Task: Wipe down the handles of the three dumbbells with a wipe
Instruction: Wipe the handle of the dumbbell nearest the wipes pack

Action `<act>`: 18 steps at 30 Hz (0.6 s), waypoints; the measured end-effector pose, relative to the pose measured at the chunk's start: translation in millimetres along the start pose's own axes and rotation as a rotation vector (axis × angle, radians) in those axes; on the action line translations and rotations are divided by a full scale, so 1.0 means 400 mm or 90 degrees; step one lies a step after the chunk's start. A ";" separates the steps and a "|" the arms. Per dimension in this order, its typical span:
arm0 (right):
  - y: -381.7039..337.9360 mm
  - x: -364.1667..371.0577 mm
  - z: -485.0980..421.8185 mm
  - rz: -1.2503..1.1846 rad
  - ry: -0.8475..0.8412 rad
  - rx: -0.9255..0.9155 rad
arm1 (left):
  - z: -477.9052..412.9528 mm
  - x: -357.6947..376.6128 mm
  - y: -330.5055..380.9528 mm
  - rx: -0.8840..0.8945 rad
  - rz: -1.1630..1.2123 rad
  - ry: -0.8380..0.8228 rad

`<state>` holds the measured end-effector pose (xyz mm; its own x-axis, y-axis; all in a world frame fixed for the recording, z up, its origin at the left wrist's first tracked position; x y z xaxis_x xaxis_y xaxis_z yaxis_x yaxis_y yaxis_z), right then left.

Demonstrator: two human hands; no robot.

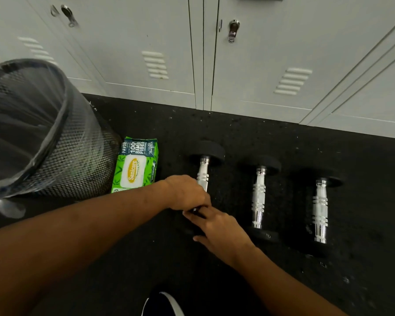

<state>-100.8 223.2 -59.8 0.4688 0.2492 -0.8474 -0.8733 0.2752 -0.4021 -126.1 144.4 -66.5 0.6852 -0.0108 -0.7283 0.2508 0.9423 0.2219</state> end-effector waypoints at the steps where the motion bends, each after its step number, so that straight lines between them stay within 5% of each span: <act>1: 0.000 0.000 0.002 -0.005 0.003 0.003 | -0.007 -0.009 -0.004 0.009 -0.031 0.001; 10: 0.000 -0.004 0.003 -0.001 0.001 -0.006 | -0.056 -0.103 -0.093 -0.053 -0.168 0.116; 18: -0.002 0.003 -0.004 0.008 0.017 -0.005 | 0.013 -0.022 -0.023 -0.023 -0.042 0.074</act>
<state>-99.8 222.0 -60.9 0.4541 0.2278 -0.8613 -0.8802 0.2647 -0.3940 -130.9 134.0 -58.8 0.5835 -0.0357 -0.8114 0.2661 0.9523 0.1495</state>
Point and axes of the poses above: each hand's wrist, its own z-axis away from the middle knuckle, its own x-axis out of the palm, y = z × x, the point moved 7 cm from there along -z, towards the middle knuckle, and after that the axes turned 6 degrees about z, right-handed, at the moved point
